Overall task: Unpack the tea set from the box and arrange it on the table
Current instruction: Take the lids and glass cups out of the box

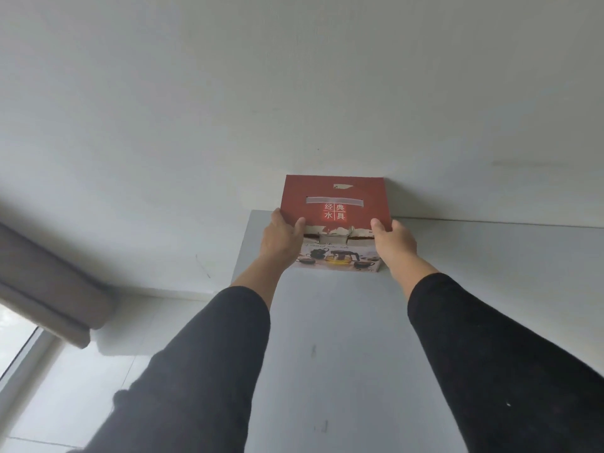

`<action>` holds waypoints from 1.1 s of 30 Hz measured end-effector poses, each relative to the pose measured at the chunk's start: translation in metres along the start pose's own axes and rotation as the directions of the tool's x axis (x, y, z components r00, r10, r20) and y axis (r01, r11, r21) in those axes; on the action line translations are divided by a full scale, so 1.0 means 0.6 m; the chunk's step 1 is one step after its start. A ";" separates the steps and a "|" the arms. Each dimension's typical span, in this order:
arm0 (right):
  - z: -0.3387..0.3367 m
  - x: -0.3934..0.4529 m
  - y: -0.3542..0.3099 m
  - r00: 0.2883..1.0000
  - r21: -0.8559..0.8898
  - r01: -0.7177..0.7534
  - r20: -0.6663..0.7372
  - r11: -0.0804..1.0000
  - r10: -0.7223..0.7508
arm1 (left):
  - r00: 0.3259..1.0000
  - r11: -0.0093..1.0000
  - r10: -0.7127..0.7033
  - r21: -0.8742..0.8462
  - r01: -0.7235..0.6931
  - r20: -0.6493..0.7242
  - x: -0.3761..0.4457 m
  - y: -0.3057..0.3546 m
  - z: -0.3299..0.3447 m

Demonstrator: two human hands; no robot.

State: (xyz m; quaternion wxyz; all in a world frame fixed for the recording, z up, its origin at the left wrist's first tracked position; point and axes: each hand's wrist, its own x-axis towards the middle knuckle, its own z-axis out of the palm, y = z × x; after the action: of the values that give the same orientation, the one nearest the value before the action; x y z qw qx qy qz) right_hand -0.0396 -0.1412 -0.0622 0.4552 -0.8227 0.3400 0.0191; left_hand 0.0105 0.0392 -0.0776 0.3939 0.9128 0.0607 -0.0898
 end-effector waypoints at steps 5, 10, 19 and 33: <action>0.007 -0.014 0.003 0.998 0.038 -0.033 -0.045 0.999 0.034 | 0.999 0.999 0.042 0.003 -0.042 0.004 -0.018 -0.007 -0.007; 0.002 -0.065 0.019 0.999 0.028 -0.042 -0.027 0.999 0.043 | 0.998 0.998 0.066 -0.007 -0.066 0.010 -0.073 -0.023 -0.022; -0.019 -0.158 0.068 0.997 -0.070 0.075 0.018 0.995 -0.074 | 0.994 0.993 0.109 -0.058 -0.107 0.032 -0.181 -0.069 -0.042; 0.058 -0.243 0.077 0.905 -0.396 0.311 -0.153 0.864 -0.397 | 0.997 0.996 0.060 -0.069 -0.056 0.054 -0.205 -0.069 -0.058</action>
State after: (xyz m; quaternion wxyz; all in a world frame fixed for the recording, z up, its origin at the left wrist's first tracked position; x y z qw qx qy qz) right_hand -0.1686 -0.0521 -0.0668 0.2487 -0.9374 0.2230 -0.0981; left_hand -0.1129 0.0878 -0.0571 0.4283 0.8975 0.0262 -0.1017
